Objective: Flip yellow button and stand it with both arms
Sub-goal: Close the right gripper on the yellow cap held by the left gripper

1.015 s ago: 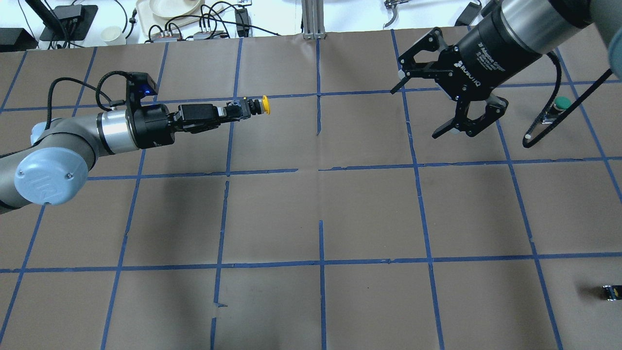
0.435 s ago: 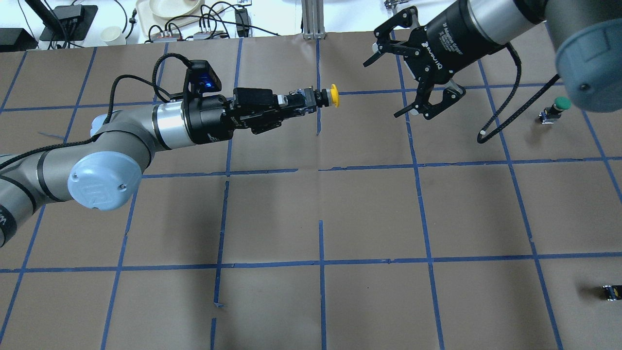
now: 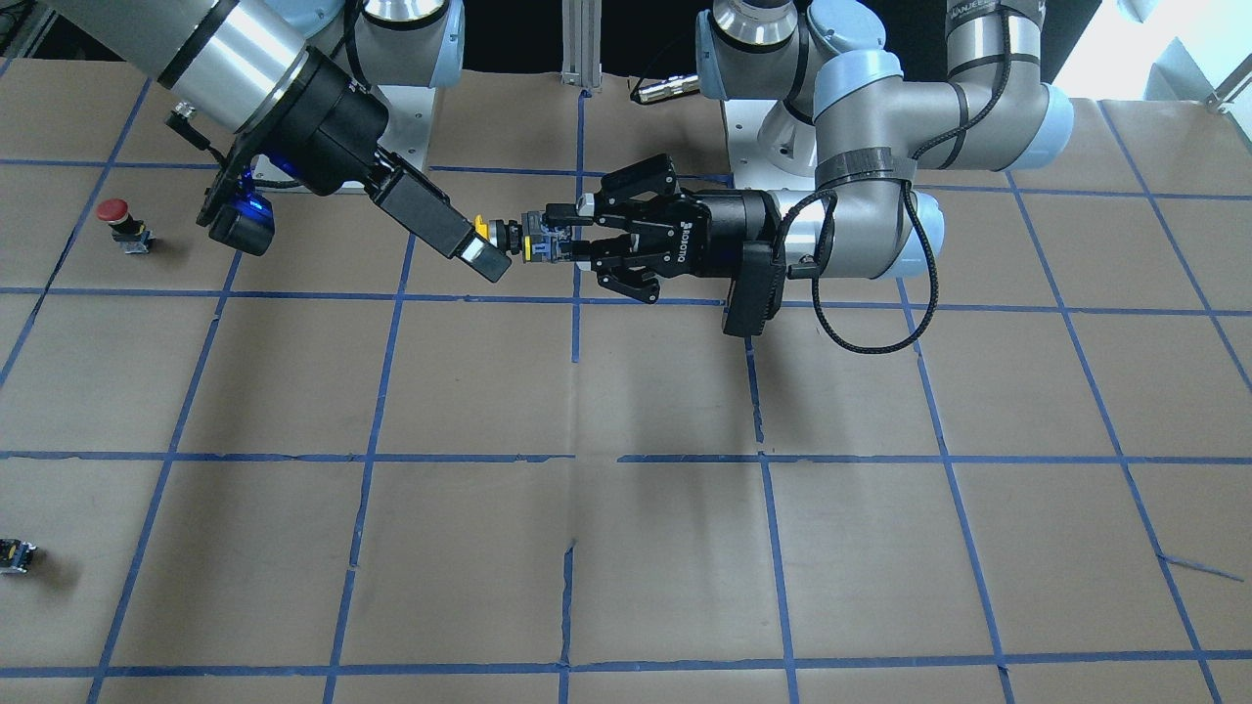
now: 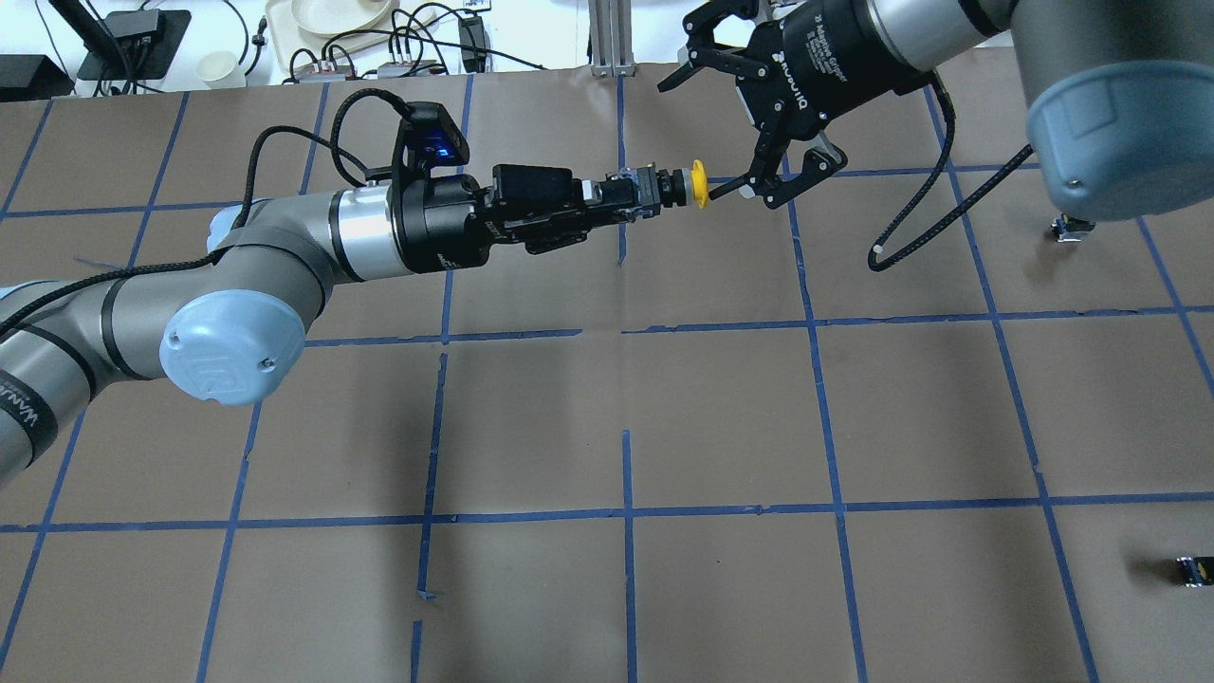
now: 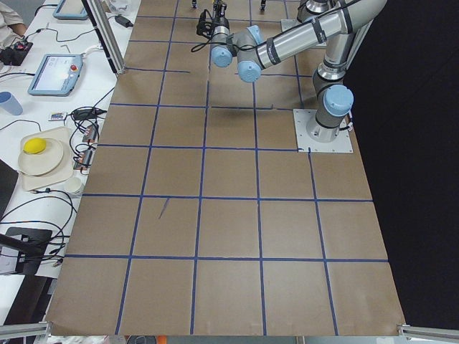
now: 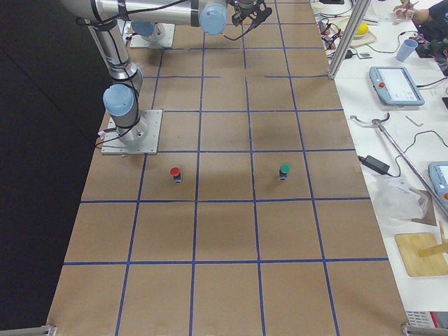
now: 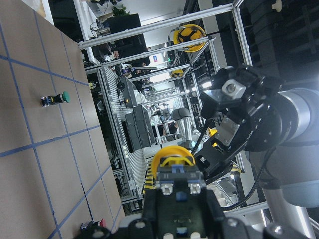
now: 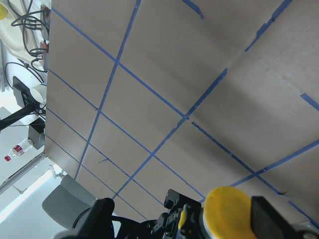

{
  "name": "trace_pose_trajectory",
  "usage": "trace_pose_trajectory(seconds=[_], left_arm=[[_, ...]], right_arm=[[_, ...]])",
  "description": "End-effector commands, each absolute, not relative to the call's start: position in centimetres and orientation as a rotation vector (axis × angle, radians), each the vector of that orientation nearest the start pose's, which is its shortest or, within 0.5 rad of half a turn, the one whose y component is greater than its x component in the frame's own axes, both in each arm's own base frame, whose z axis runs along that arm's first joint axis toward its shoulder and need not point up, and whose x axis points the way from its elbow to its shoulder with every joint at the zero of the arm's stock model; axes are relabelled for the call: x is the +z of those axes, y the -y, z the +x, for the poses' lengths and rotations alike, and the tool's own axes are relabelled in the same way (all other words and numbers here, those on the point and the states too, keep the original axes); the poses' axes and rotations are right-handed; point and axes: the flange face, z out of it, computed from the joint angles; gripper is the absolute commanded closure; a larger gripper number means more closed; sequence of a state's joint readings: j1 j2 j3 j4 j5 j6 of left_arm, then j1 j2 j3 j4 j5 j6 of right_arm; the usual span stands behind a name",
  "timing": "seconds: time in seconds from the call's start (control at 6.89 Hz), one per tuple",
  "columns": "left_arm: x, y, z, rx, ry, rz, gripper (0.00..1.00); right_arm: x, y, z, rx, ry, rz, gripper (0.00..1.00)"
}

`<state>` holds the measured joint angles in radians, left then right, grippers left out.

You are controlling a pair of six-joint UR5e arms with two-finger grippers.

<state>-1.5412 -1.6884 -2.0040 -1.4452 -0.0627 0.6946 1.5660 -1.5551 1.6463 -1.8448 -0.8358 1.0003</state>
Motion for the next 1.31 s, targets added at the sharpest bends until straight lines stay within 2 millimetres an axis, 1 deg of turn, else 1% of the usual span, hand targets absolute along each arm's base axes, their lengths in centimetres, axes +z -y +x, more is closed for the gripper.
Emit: trace_pose_trajectory(seconds=[0.0,0.29,0.87,1.02,1.16], left_arm=[[35.3,48.4,-22.0,0.263,1.496,-0.16,0.9],[36.5,49.5,-21.9,0.255,1.5,-0.159,0.9],[36.5,49.6,-22.0,0.253,1.505,-0.164,0.89],[36.5,49.6,-21.9,0.254,1.506,-0.163,0.89],[36.5,49.6,-21.9,0.254,1.507,-0.163,0.89]], right_arm=[[48.9,50.8,19.6,0.272,-2.145,1.117,0.0],[49.3,50.0,19.3,0.298,-2.149,1.14,0.0],[50.6,48.3,19.1,0.307,-2.154,1.155,0.0],[50.6,48.4,19.1,0.312,-2.15,1.154,0.06],[50.6,48.4,19.2,0.316,-2.147,1.152,0.29]])
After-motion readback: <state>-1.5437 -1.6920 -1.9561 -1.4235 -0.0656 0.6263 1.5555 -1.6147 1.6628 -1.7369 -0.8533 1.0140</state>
